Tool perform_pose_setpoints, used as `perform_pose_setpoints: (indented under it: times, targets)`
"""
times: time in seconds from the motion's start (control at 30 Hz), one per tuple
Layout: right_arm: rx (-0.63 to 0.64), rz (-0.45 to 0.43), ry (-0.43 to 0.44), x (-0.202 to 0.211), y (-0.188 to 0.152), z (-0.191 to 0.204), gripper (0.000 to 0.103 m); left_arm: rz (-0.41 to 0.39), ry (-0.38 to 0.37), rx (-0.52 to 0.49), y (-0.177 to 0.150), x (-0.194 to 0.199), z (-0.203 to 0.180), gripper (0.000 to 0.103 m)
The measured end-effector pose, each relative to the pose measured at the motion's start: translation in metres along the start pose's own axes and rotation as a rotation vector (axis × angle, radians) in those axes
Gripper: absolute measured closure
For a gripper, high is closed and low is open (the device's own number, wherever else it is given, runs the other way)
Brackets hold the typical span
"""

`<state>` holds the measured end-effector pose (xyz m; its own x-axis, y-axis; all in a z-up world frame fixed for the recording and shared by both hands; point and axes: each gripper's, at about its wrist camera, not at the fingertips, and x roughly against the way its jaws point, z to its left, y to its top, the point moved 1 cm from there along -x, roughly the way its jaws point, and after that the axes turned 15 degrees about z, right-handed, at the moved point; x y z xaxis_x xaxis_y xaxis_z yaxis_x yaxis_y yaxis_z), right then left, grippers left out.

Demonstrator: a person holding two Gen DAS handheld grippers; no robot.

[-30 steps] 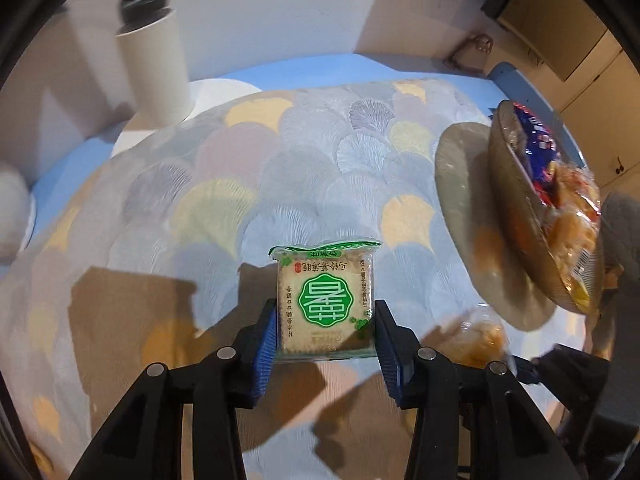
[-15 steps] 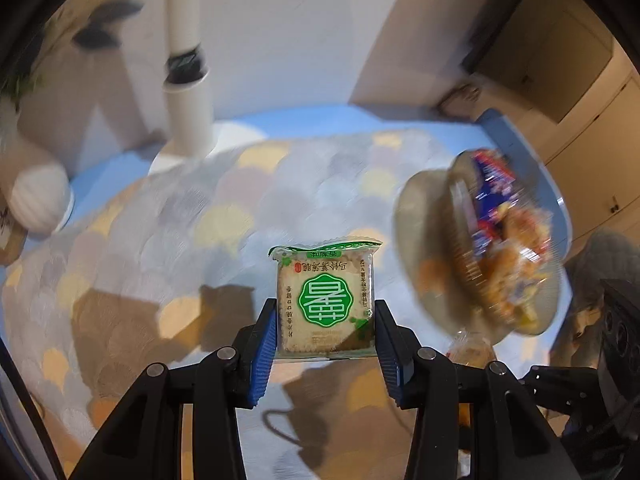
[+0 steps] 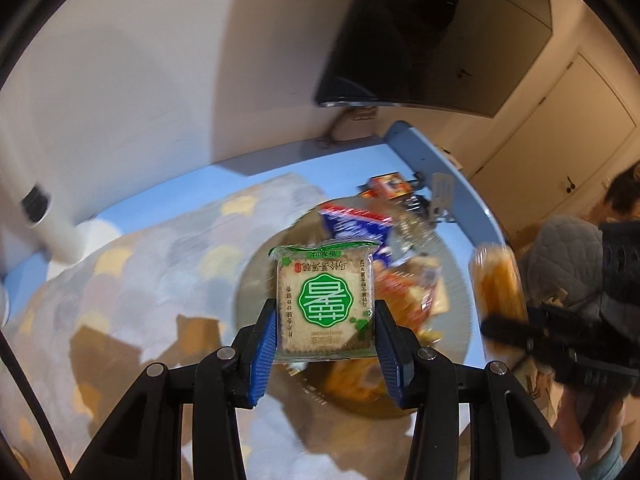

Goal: Organize snacks

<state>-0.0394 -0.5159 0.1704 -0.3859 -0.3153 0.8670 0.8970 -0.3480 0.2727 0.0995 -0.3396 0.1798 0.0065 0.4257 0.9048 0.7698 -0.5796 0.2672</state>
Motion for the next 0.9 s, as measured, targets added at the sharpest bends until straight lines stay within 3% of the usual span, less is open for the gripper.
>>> perform_pose_setpoints:
  times: [0.17, 0.4, 0.47, 0.5, 0.53, 0.77, 0.9]
  targets:
    - [-0.019, -0.022, -0.060, 0.014, 0.028, -0.025, 0.059, 0.008, -0.042, -0.007, 0.017, -0.011, -0.025, 0.059]
    - [-0.005, -0.029, -0.113, 0.010, 0.067, -0.041, 0.056, -0.007, -0.045, -0.001, 0.034, -0.017, -0.042, 0.058]
    - [0.007, -0.013, -0.117, 0.001, 0.076, -0.045, 0.037, -0.002, -0.066, 0.021, 0.039, -0.022, -0.039, 0.041]
    - [0.005, -0.007, -0.123, -0.004, 0.081, -0.047, 0.035, -0.001, -0.062, 0.046, 0.041, -0.027, -0.035, 0.029]
    - [-0.002, -0.003, -0.139, -0.008, 0.085, -0.051, 0.035, -0.004, -0.047, 0.067, 0.042, -0.030, -0.031, 0.029]
    - [-0.020, 0.038, -0.126, -0.013, 0.071, -0.066, 0.035, 0.017, -0.012, 0.128, 0.018, -0.033, -0.009, 0.029]
    - [0.001, 0.057, -0.114, -0.012, 0.058, -0.059, 0.035, 0.009, 0.054, 0.137, 0.000, -0.025, 0.000, 0.029]
